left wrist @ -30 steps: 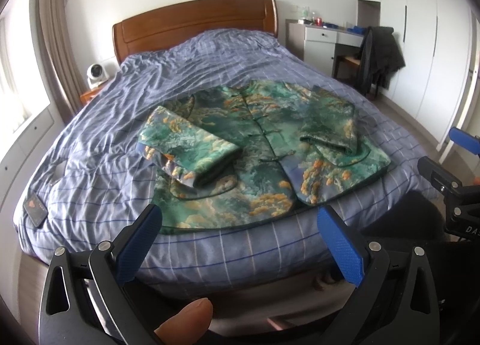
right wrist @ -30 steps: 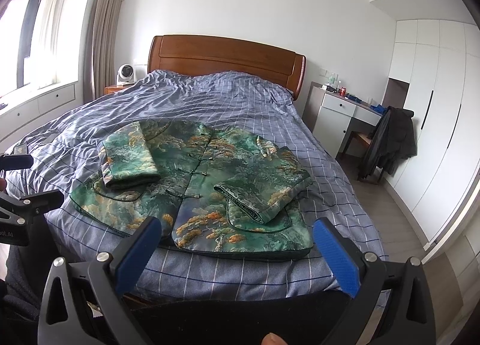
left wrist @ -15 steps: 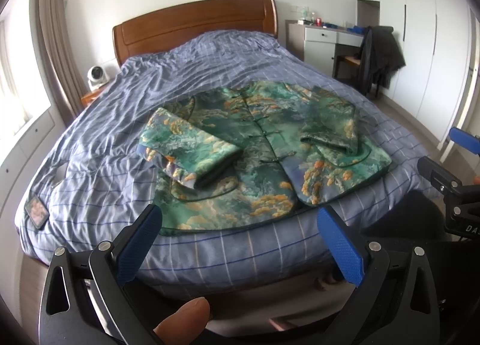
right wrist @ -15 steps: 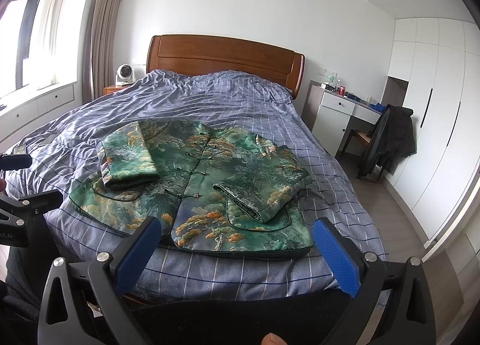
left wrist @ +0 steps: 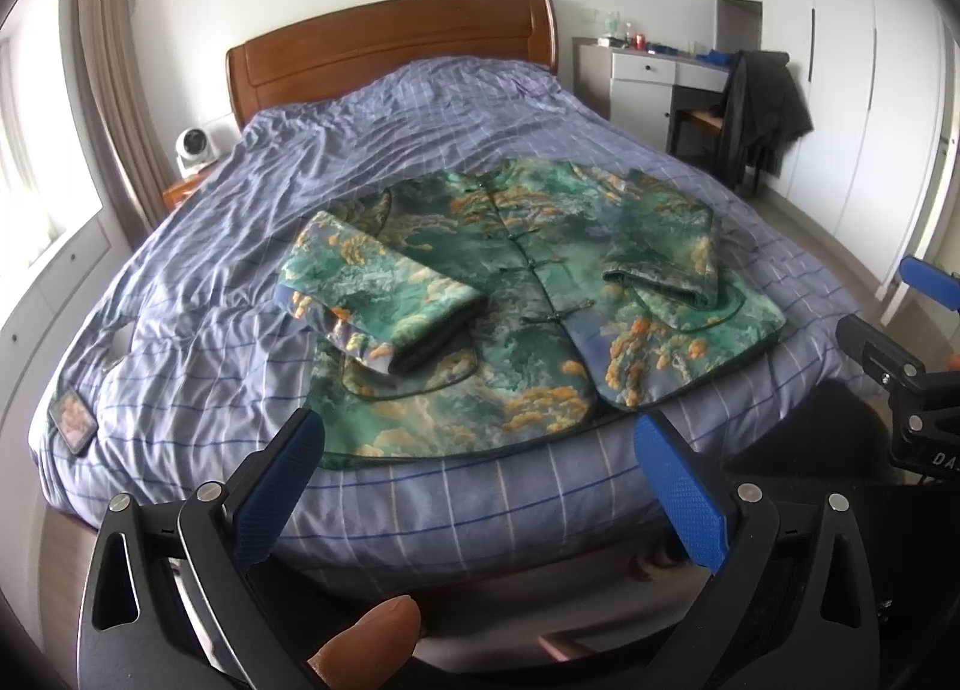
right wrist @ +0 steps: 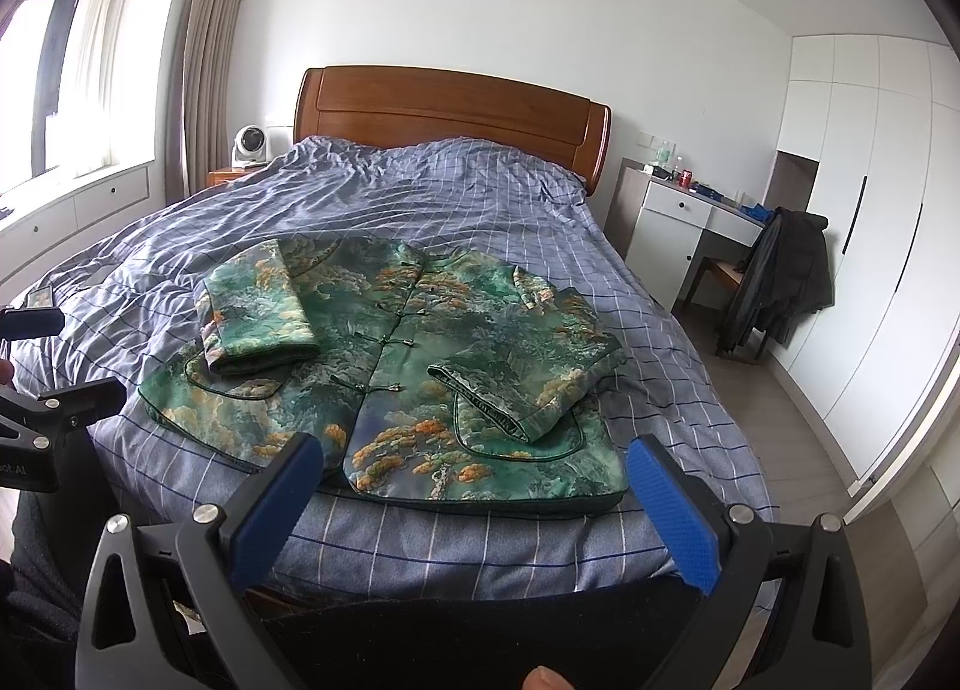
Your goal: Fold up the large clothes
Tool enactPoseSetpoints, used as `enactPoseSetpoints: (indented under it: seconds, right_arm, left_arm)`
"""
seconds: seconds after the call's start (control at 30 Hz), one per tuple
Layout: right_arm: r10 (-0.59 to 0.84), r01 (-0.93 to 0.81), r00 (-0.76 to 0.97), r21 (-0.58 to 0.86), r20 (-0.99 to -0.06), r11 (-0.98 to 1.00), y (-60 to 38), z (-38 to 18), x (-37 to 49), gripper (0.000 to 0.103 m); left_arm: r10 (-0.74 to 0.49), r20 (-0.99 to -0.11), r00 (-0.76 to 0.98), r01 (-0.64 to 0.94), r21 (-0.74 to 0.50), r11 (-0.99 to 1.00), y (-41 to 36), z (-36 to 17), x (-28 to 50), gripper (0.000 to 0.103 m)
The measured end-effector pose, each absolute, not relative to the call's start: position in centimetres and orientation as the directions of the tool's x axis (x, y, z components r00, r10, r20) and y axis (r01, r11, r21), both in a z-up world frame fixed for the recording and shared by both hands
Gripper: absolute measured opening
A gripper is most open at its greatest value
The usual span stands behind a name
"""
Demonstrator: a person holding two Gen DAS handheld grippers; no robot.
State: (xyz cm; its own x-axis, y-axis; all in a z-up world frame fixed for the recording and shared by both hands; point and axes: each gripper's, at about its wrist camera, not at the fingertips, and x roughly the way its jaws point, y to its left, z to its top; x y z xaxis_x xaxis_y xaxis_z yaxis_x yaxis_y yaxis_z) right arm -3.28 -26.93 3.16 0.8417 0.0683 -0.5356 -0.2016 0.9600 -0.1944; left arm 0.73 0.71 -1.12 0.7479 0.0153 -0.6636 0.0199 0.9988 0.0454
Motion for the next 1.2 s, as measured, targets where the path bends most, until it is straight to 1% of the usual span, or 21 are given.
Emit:
enactPoseSetpoints:
  seconds: [1.2]
  right_arm:
    - [0.068, -0.204, 0.838, -0.195, -0.542, 0.959, -26.85, 2.96, -3.11, 0.103]
  left_arm:
    - [0.019, -0.665, 0.747, 0.019, 0.050, 0.999, 0.50, -1.14, 0.72, 0.103]
